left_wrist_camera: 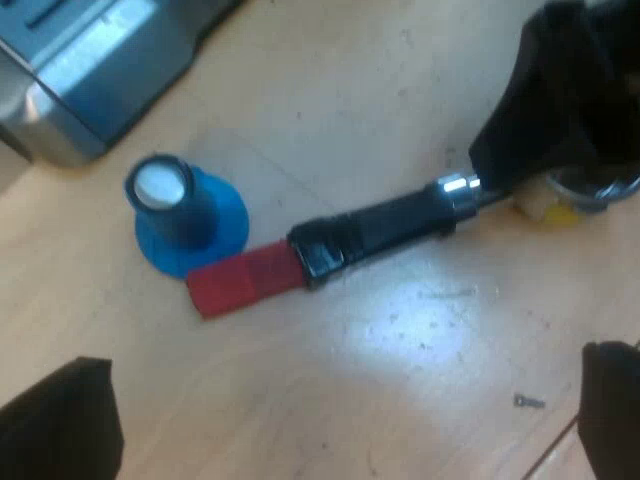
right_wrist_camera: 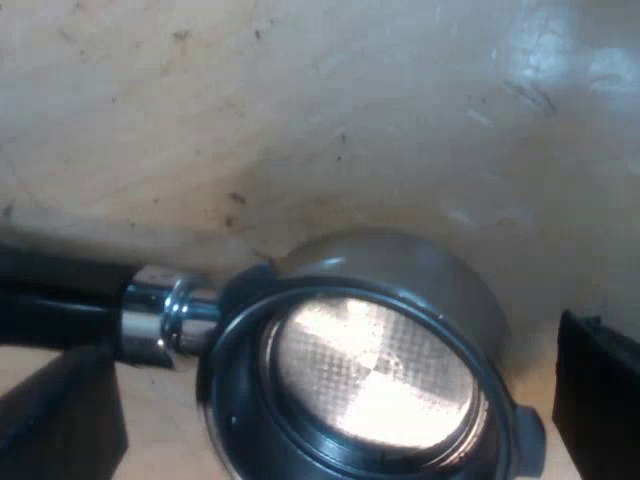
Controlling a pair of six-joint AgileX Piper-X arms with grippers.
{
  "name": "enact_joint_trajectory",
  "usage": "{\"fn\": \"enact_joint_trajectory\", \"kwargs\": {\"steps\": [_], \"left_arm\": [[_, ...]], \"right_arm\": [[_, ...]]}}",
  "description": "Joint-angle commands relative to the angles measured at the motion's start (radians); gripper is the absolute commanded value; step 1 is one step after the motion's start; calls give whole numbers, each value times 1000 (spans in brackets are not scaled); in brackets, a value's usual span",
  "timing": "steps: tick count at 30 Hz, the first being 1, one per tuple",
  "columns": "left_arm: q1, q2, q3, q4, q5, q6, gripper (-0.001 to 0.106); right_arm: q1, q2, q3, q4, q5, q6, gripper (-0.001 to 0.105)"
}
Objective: Put the handle in the coffee machine
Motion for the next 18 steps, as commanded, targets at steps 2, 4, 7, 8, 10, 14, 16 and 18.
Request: {"fn": "enact_joint_trajectory", "kwargs": {"steps": [2,4,7,8,10,14,16,18], "left_arm": [[-4,-1,19,1,50,0,94],[-4,-1,19,0,68,0,94],[-4,-1,19,0,71,0,94],[-4,-1,19,0,71,0,94],[-4,-1,19,0,71,0,94],[-4,-1,19,0,71,0,94],[-4,-1,19,0,71,0,94],[-4,-1,19,0,71,0,94]], "right_arm": [[2,0,-3,9,-9,8,89],[2,0,-3,9,-9,8,89],[2,7,-3,9,-17,8,89],[2,11,-3,9,-16,8,89],[2,22,-3,9,-25,8,89],[2,28,-3,9,-38,8,89],[2,28,-3,5,-38,8,89],[2,28,-3,3,-35,6,89]]}}
